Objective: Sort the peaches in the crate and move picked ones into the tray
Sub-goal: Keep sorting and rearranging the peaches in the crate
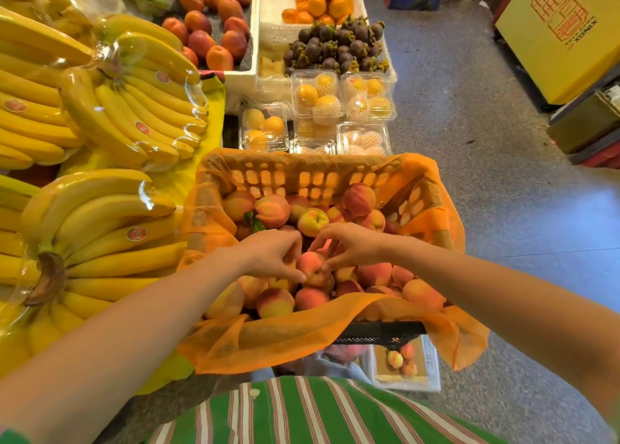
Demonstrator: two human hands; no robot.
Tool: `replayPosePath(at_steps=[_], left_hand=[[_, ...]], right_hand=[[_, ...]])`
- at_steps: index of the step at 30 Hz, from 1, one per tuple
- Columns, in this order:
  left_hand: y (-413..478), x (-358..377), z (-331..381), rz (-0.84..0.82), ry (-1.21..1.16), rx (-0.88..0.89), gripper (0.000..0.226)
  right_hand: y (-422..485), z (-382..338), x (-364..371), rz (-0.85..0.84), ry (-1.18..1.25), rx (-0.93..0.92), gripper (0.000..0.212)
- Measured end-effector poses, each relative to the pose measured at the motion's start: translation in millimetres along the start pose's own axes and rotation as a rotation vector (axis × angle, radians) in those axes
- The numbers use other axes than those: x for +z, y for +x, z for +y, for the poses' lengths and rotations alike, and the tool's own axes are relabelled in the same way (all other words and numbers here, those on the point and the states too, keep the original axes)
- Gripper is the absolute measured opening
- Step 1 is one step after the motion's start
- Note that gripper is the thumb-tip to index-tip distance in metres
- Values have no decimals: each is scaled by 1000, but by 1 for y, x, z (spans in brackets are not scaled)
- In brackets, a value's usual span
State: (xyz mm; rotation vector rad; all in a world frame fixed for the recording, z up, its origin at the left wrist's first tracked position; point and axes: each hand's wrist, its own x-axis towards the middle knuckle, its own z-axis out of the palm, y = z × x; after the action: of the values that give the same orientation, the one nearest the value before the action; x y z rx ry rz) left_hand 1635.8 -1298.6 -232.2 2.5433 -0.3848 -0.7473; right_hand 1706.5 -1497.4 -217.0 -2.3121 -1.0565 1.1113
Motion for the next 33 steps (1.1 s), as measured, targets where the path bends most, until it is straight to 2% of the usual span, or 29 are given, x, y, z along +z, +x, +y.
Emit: replayPosePath(at_steps=[4, 7, 12, 16, 19, 26, 30, 33], left_hand=[[12, 1, 20, 37, 28, 110, 50], [23, -1, 45, 94, 78, 234, 37], [43, 10, 94, -82, 68, 426, 31], [51, 23, 111, -121, 212, 482, 22], [59, 26, 111, -151, 285, 506, 30], [73, 38, 108, -117, 436, 573, 46], [67, 19, 102, -48, 248, 572, 51], [60, -6, 80, 7, 194, 440, 68]], right_hand=[[-36, 5, -30, -101, 41, 73, 35], [-74, 16, -42, -232, -23, 149, 36], [-116, 32, -37, -356, -396, 201, 54], [-121, 36, -31, -349, -534, 143, 62], [-123, 40, -28, -311, -614, 102, 65], [-123, 42, -36, -191, -511, 45, 66], [-120, 39, -61, -35, -403, 47, 67], [-104, 40, -72, 8, -517, 71, 69]])
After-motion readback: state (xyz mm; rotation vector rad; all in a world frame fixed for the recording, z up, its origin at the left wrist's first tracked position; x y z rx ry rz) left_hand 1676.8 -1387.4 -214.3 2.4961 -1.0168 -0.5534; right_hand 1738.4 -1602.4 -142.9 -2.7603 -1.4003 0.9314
